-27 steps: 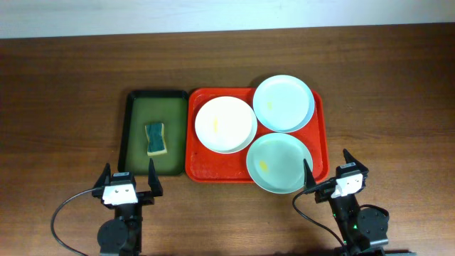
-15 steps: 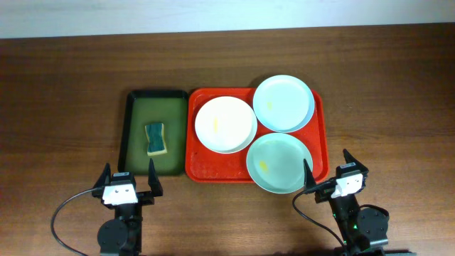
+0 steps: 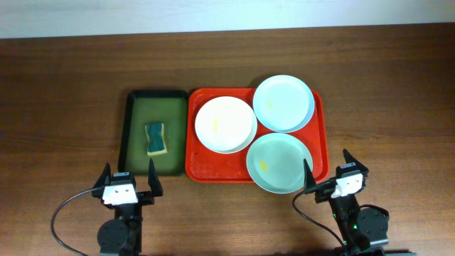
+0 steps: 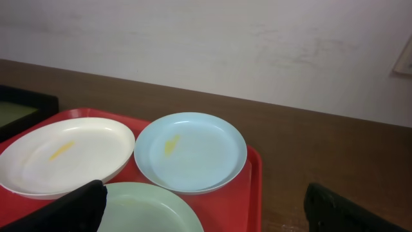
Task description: Clean dirty plates on tray and stack at the side
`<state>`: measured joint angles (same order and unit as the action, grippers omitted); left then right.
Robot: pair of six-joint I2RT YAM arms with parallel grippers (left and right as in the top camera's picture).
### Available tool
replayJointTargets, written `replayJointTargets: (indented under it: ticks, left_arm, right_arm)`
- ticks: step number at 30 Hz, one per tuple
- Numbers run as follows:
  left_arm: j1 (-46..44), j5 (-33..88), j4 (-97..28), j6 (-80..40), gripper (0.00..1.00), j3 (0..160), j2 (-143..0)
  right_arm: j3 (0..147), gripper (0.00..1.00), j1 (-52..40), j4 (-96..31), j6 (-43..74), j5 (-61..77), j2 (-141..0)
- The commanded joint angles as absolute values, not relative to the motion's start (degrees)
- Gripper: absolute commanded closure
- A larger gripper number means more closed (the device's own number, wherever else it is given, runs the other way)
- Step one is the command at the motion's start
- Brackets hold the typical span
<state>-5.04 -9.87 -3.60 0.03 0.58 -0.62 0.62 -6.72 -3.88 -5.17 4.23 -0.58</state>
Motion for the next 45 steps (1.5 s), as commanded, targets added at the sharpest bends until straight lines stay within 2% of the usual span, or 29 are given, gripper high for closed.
replayJointTargets:
  ticks: [1,40,45]
  left_arm:
    - [-5.26,-9.74,-3.95,0.93,0.01,0.54,-0.34]
    - [-5.26,-10.26,-2.68,0.93,0.01,0.54,-0.34]
    - [-5.21,-4.80,-3.92,0.91,0.01,0.51,-0.34]
  right_arm:
    - [0.32,0.01,-6.70,-4.12,-5.58,4.93,-0.25]
    - [0.32,0.01,-6.70,-4.12,-5.56,4.93,-0.51]
    - [0.32,0.01,-6.68,-4.12,-5.56,4.93,-0.51]
